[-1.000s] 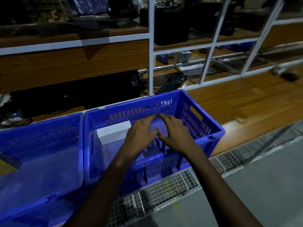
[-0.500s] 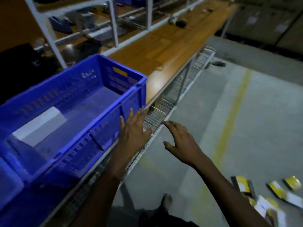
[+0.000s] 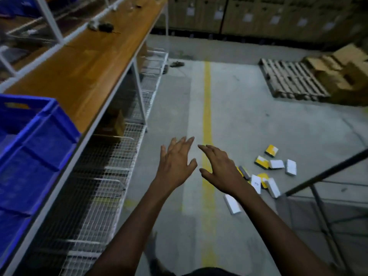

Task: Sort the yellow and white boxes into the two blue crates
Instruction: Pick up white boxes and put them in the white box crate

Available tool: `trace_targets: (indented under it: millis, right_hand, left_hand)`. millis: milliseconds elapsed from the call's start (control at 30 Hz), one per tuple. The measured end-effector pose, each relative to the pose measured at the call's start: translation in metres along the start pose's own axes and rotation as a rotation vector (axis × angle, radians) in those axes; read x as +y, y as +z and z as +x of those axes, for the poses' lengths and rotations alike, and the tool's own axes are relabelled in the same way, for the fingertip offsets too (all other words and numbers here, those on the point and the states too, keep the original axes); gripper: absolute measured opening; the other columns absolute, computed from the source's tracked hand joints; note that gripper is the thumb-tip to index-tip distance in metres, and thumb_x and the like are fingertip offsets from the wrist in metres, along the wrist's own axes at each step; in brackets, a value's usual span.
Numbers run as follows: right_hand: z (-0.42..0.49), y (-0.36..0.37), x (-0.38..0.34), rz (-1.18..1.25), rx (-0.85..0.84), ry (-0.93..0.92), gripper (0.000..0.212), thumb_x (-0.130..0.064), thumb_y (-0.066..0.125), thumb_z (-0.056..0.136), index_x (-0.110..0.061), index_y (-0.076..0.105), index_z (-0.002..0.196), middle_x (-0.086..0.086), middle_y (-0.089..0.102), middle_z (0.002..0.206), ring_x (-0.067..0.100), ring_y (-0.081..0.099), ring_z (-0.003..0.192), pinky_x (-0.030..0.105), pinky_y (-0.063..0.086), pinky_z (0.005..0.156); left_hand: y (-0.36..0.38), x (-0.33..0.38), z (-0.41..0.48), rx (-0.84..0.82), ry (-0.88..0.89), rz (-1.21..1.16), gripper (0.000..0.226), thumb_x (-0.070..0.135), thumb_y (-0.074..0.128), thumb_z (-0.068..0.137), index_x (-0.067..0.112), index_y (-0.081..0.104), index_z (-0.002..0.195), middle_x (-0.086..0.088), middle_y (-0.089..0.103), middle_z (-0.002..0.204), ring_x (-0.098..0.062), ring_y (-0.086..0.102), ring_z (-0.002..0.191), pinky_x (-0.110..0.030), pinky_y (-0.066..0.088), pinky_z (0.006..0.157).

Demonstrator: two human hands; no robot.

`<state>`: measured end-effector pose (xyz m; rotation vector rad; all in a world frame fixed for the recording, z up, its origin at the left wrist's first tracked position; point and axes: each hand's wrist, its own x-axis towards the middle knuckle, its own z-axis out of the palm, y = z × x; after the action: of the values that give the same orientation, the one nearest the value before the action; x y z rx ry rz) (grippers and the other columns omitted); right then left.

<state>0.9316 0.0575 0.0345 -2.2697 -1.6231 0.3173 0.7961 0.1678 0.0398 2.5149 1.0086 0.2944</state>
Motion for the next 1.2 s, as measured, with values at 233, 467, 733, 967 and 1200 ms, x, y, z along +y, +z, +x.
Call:
trace_targets:
  millis: [233, 467, 733, 967, 1200]
  right_hand:
    - [-0.083, -0.047, 0.133, 0.063, 0.090, 0.151, 0.071, -0.046, 0.045, 0.085, -0.035, 0.021, 0.151, 0.002, 0.029, 0.154, 0.028, 0.032, 0.138, 0.049, 0.041, 0.102]
    - [-0.158, -0.073, 0.268, 0.189, 0.148, 0.299, 0.070, -0.037, 0.060, 0.088, -0.033, 0.025, 0.150, 0.001, 0.032, 0.153, 0.026, 0.031, 0.138, 0.047, 0.041, 0.102]
    - [-0.172, -0.071, 0.362, 0.249, 0.124, 0.400, 0.069, -0.031, 0.062, 0.088, -0.030, 0.029, 0.149, 0.001, 0.036, 0.150, 0.025, 0.036, 0.136, 0.040, 0.034, 0.106]
    - [-0.130, -0.043, 0.425, 0.266, 0.003, 0.485, 0.071, -0.032, 0.062, 0.084, -0.029, 0.031, 0.147, 0.005, 0.041, 0.146, 0.028, 0.035, 0.136, 0.047, 0.039, 0.103]
    - [-0.040, 0.008, 0.521, 0.150, -0.122, 0.540, 0.074, -0.037, 0.061, 0.080, -0.021, 0.033, 0.146, 0.013, 0.043, 0.144, 0.036, 0.041, 0.131, 0.048, 0.039, 0.103]
  left_hand:
    - [0.080, 0.156, 0.004, -0.100, 0.169, 0.087, 0.070, 0.041, 0.046, 0.096, 0.031, 0.010, 0.155, 0.002, 0.017, 0.162, -0.026, 0.007, 0.151, -0.054, 0.007, 0.118]
    - [0.165, 0.284, 0.000, -0.220, 0.236, 0.134, 0.072, 0.042, 0.045, 0.096, 0.029, 0.006, 0.156, 0.001, 0.018, 0.162, -0.026, 0.011, 0.150, -0.053, 0.009, 0.117]
    - [0.220, 0.327, 0.025, -0.336, 0.197, 0.158, 0.082, 0.040, 0.048, 0.093, 0.030, -0.005, 0.155, -0.002, 0.010, 0.163, -0.030, 0.010, 0.150, -0.056, 0.014, 0.115]
    - [0.274, 0.328, 0.107, -0.368, 0.072, 0.108, 0.089, 0.049, 0.051, 0.092, 0.030, -0.010, 0.154, -0.005, -0.001, 0.164, -0.034, 0.008, 0.149, -0.063, 0.019, 0.110]
    - [0.357, 0.306, 0.237, -0.410, -0.096, -0.026, 0.092, 0.050, 0.057, 0.087, 0.033, -0.003, 0.155, -0.008, 0.005, 0.163, -0.034, 0.013, 0.147, -0.067, 0.023, 0.106]
